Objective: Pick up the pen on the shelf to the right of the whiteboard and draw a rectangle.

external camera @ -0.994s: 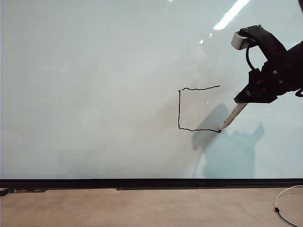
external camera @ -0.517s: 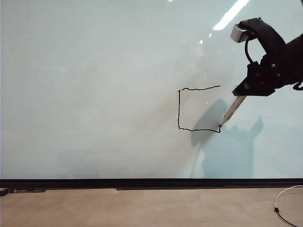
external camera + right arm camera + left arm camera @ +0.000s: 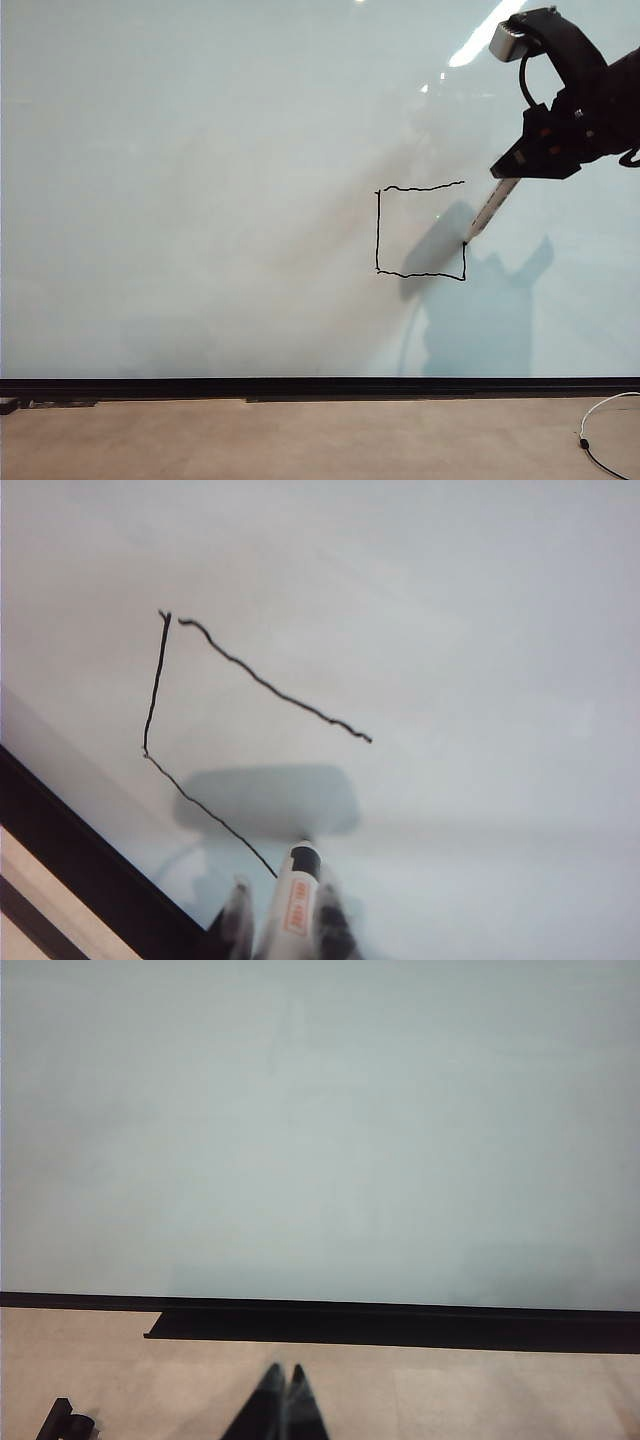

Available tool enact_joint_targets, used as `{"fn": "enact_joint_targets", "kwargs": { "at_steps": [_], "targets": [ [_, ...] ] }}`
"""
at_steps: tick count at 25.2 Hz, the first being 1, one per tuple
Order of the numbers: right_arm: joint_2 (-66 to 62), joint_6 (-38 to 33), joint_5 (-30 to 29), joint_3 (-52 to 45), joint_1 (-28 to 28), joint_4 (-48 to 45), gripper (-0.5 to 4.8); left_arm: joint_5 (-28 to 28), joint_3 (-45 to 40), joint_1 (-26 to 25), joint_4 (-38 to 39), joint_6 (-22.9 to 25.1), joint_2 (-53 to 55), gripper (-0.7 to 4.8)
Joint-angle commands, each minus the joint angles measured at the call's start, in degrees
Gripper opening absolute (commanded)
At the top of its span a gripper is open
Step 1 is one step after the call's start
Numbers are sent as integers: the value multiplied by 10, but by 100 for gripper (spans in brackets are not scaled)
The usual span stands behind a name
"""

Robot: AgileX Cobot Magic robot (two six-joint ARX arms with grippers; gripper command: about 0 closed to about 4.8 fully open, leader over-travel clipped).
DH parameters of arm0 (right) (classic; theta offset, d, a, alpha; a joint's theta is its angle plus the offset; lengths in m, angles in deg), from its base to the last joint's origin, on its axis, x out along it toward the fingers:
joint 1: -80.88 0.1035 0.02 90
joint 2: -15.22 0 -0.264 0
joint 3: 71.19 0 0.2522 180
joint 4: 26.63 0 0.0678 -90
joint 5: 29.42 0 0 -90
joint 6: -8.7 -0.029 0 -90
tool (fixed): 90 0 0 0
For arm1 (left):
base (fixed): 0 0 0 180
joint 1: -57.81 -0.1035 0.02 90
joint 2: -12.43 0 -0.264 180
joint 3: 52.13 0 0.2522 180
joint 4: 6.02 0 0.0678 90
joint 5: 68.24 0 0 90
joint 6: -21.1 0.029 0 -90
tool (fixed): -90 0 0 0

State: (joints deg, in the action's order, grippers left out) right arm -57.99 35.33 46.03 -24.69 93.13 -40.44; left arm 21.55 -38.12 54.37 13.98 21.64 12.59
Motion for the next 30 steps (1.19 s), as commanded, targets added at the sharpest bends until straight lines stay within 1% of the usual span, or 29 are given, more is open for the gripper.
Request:
{"fn": "enact_joint_targets", "kwargs": {
  "at_steps": [1, 30],
  "targets": [
    [15, 0, 5, 4, 0, -23, -6, 0, 1, -1, -6, 0, 0, -5],
    [65, -1, 3, 26, 1, -23, -6, 0, 1, -1, -7, 0, 0, -4]
  ]
}}
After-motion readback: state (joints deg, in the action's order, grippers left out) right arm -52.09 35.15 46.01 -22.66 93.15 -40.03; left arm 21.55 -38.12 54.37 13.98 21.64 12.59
